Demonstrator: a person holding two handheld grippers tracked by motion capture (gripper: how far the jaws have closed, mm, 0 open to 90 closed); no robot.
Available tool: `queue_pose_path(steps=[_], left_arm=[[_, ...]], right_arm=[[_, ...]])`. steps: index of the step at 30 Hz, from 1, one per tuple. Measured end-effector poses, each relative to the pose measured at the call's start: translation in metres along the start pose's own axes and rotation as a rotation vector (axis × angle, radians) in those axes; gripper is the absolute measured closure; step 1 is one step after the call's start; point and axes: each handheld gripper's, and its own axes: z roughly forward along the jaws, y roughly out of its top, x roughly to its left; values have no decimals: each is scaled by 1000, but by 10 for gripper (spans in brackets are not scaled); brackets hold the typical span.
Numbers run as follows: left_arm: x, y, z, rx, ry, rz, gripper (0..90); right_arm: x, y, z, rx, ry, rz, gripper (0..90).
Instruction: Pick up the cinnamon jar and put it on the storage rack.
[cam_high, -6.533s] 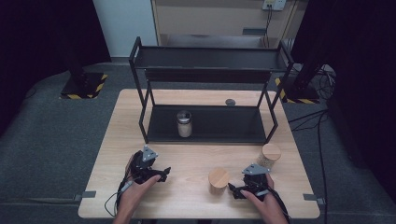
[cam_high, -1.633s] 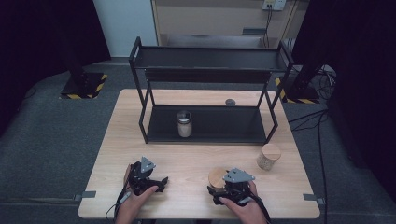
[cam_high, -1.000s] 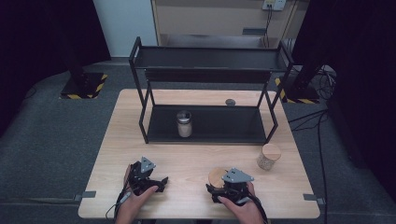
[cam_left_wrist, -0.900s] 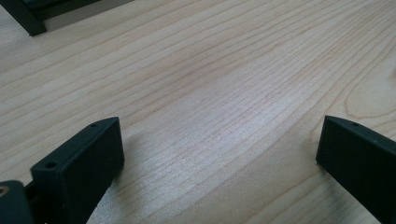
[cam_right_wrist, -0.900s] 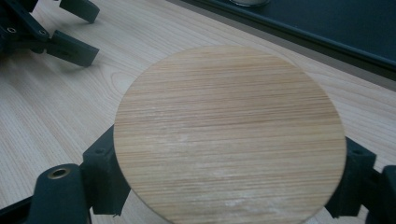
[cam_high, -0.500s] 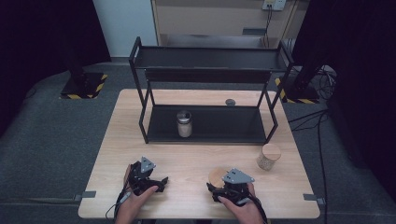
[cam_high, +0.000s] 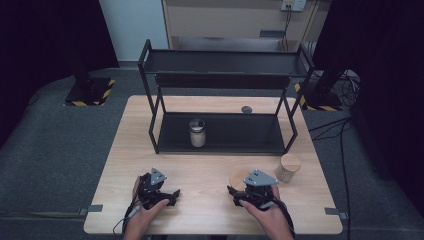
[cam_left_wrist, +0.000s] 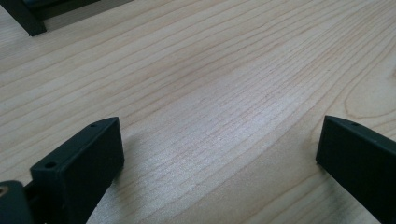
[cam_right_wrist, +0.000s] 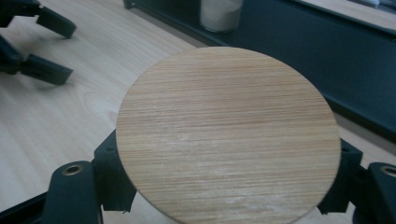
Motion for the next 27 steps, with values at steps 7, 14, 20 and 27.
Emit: queue_pose_path(steps=[7,14,20,27], left_arm=[[0,0,0,0,-1,0,0],[0,0,0,0,-1,0,0],[0,0,0,0,-1,0,0],[0,0,0,0,0,0,0]], right_arm=[[-11,10,10,7,-17,16,253],[-15,17,19,10,-32,34,253],[-16,27,23,-3,-40,40,254],[-19,35,30,-8,-56,68,253]])
